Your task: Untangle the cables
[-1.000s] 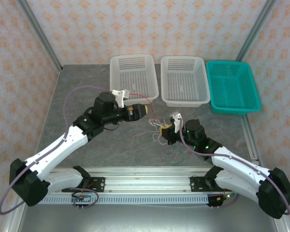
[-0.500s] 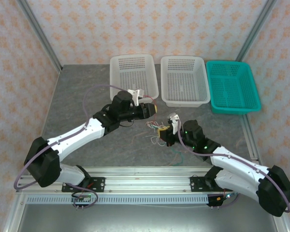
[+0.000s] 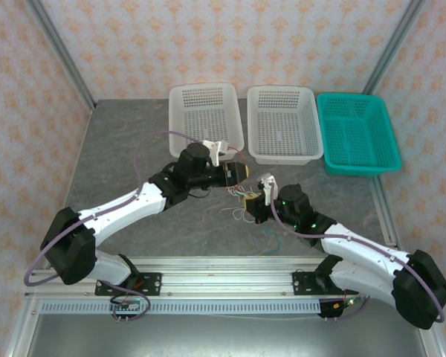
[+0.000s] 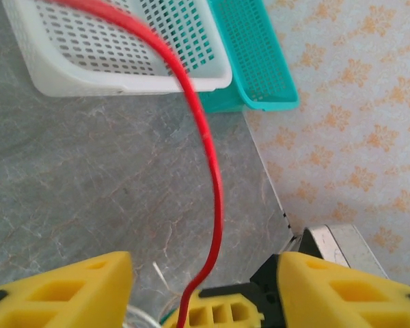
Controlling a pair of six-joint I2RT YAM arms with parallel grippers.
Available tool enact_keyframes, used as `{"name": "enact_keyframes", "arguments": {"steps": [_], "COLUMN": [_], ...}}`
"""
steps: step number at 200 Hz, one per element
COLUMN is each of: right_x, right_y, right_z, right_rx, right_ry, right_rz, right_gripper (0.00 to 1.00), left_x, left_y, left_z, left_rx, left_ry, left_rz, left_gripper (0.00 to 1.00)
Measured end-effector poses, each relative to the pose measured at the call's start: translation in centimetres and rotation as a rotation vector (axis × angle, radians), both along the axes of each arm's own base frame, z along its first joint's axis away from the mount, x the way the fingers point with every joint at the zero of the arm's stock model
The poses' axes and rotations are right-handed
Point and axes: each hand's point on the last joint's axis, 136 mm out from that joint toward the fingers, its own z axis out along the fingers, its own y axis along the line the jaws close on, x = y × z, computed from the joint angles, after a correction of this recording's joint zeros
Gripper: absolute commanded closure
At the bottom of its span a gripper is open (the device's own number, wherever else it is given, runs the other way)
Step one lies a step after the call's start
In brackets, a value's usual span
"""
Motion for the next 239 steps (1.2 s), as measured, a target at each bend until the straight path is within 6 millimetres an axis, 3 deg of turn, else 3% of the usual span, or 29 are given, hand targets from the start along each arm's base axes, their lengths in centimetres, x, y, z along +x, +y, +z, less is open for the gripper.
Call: {"name": "enact_keyframes", "arguments": {"steps": [26, 49, 73, 98, 111, 133, 161, 214, 239], "right_x": [0.8, 1.6, 2.3, 2.8, 2.8, 2.6, 2.2, 1.9, 2.1], "right_y": [0.0, 0.2, 0.2, 0.6, 1.0, 1.4, 1.8, 1.9, 1.5], "right_z": [-0.4, -0.4, -0.5, -0.5, -0.1, 0.2, 0.3, 0.8, 1.5], "right_rx": [-0.024, -0.025, -0.012, 0.000, 0.014, 0.036, 0.051, 0.062, 0.071], "right_ry": [0.048, 0.086, 0.131, 0.167, 0.178, 0.193, 0.211, 0.205, 0.177], "right_rz": [-0.041, -0.079, -0.124, -0.138, -0.130, -0.112, -0.085, -0.073, -0.094], "right_gripper": [1.00, 1.00, 1.00, 1.00, 1.00, 1.00, 1.00, 1.00, 0.99], "left_x": [-0.7, -1.0, -1.8, -2.0, -1.4, -0.1, 2.2, 5.3, 5.5], "left_y": [0.8, 3.2, 7.3, 8.6, 7.6, 4.7, 2.5, 0.5, 1.1], "left_z": [1.4, 4.9, 7.8, 6.6, 5.5, 1.6, -0.7, -1.2, -1.5], "left_rx": [0.029, 0.033, 0.019, 0.016, 0.025, 0.096, 0.169, 0.170, 0.183], "left_ry": [-0.072, -0.187, -0.294, -0.298, -0.270, -0.186, -0.135, -0.101, -0.087], "left_rz": [-0.021, 0.058, 0.213, 0.272, 0.265, 0.236, 0.265, 0.318, 0.336], "left_gripper": [0.07, 0.05, 0.06, 0.10, 0.11, 0.14, 0.34, 0.99, 1.00]}}
